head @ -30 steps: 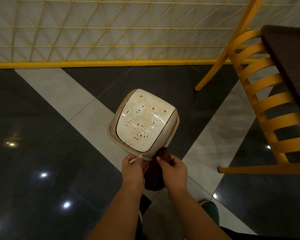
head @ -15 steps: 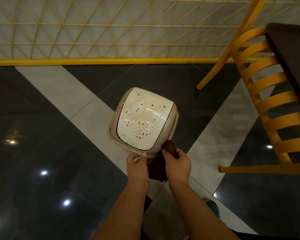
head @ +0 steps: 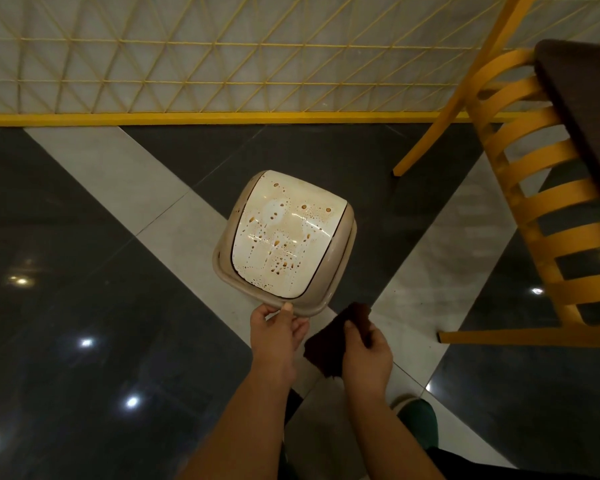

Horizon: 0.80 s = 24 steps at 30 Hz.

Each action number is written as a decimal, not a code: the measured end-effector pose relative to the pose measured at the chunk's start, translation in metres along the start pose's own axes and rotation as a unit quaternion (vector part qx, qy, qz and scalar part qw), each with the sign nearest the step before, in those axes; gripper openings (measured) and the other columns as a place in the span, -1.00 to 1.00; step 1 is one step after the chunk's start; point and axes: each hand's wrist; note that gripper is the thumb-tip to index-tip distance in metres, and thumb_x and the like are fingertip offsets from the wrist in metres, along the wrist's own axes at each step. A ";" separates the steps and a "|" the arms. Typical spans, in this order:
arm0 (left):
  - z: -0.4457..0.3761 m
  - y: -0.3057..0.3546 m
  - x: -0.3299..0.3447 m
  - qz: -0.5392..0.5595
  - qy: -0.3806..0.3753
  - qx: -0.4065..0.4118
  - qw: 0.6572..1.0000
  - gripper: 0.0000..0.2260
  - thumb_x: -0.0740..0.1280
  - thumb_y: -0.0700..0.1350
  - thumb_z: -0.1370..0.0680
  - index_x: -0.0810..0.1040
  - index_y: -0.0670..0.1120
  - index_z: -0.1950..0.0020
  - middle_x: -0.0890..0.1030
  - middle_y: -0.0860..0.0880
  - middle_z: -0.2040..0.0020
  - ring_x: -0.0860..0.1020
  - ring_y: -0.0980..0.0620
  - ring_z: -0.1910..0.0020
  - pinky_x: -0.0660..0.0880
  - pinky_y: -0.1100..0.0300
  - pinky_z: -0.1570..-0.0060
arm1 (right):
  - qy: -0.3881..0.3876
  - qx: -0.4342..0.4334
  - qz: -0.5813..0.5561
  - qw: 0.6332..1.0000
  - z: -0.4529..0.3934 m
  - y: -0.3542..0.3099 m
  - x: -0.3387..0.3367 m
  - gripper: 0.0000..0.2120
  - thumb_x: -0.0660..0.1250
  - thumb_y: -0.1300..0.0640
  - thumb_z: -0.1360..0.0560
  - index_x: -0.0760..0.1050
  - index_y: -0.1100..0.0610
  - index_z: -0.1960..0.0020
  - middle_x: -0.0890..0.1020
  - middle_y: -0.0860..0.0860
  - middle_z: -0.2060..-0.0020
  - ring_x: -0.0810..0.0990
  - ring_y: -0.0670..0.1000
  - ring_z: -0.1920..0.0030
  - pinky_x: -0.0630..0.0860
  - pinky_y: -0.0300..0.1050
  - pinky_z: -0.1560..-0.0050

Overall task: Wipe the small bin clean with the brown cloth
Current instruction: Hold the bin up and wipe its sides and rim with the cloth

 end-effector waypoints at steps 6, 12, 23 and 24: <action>-0.002 -0.004 0.000 -0.061 0.022 0.020 0.998 -0.91 0.32 -0.15 -0.57 0.44 -0.01 -0.03 0.60 -0.20 -0.05 0.60 -0.14 -0.02 0.56 -0.08 -0.07 | -0.065 -0.104 0.024 0.992 0.009 -0.007 0.018 -0.82 0.22 -0.03 -0.58 0.56 -0.01 -0.04 0.55 0.04 -0.01 0.57 -0.04 0.00 0.57 -0.26 0.09; -0.003 -0.003 0.001 -0.027 0.010 0.018 0.999 -0.92 0.28 -0.20 -0.59 0.41 -0.06 -0.03 0.60 -0.26 -0.04 0.61 -0.10 0.08 0.58 0.05 0.08 | -0.012 -0.077 -0.008 0.997 -0.010 -0.023 0.034 -0.87 0.33 0.12 -0.54 0.50 -0.08 -0.04 0.58 -0.13 0.03 0.58 -0.14 0.02 0.54 -0.29 0.08; -0.004 -0.006 0.002 0.003 0.002 0.018 1.000 -0.87 0.28 -0.21 -0.59 0.40 -0.07 -0.11 0.63 -0.25 0.03 0.65 -0.13 0.08 0.56 0.11 0.17 | -0.022 0.041 -0.003 0.999 -0.003 -0.013 0.026 -0.87 0.39 0.15 -0.47 0.50 0.00 0.01 0.63 -0.02 0.06 0.61 0.02 0.03 0.58 -0.07 0.04; -0.004 -0.006 0.002 0.004 0.000 0.018 1.000 -0.89 0.27 -0.21 -0.60 0.39 -0.07 -0.08 0.63 -0.25 0.03 0.65 -0.12 0.10 0.56 0.12 0.18 | -0.017 0.041 0.002 0.999 -0.005 -0.015 0.027 -0.87 0.39 0.15 -0.46 0.49 0.01 0.02 0.62 -0.01 0.07 0.61 0.02 0.04 0.58 -0.05 0.04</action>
Point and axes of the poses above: each hand's wrist, its own z-axis away from the middle knuckle, its own x-axis out of the palm, y = z × x
